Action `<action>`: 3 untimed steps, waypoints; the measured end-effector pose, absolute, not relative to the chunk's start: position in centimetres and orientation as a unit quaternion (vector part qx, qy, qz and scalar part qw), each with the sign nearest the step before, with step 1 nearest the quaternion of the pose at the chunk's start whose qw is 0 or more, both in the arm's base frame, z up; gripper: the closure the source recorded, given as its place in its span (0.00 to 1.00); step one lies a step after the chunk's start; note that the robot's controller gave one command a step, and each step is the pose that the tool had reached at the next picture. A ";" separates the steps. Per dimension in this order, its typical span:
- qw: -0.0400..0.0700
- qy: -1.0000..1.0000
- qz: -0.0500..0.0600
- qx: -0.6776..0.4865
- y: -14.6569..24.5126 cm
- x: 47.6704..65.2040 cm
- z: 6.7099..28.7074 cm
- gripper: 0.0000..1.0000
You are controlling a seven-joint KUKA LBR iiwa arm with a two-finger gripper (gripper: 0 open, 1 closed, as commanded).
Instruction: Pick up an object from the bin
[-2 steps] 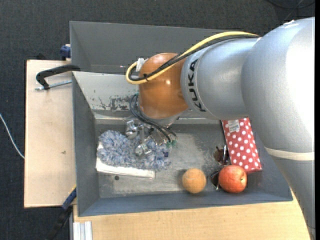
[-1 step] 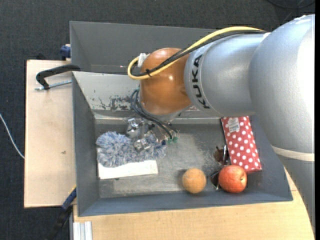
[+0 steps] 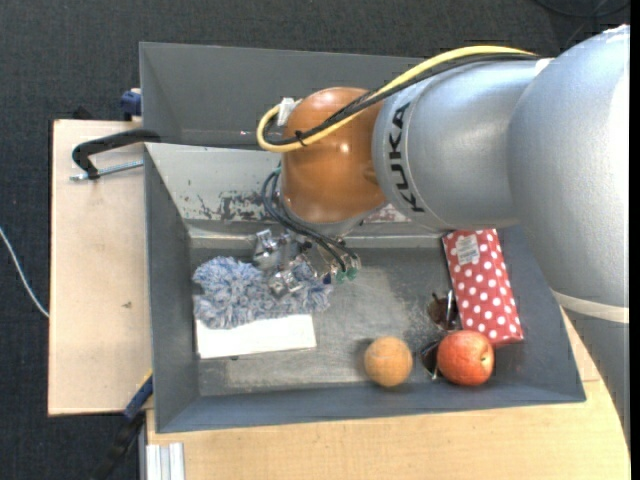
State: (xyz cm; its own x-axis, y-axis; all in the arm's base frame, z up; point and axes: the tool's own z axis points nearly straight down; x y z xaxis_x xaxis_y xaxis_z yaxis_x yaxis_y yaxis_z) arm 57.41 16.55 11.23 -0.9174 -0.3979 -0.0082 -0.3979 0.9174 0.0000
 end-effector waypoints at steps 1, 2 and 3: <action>0.005 0.979 0.001 -0.203 16.6 57.4 11.7 1.00; 0.002 0.979 0.001 -0.203 16.6 57.3 12.1 1.00; 0.000 0.979 0.001 -0.203 16.6 57.3 13.2 1.00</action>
Offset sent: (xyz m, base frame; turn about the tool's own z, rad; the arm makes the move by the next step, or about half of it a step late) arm 0.0000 -0.0001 0.0308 0.0000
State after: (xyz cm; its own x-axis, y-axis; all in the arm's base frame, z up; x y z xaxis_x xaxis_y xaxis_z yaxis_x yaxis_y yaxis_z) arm 57.29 16.58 13.24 -0.9178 -0.3971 -0.0008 -0.3971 0.9178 0.0014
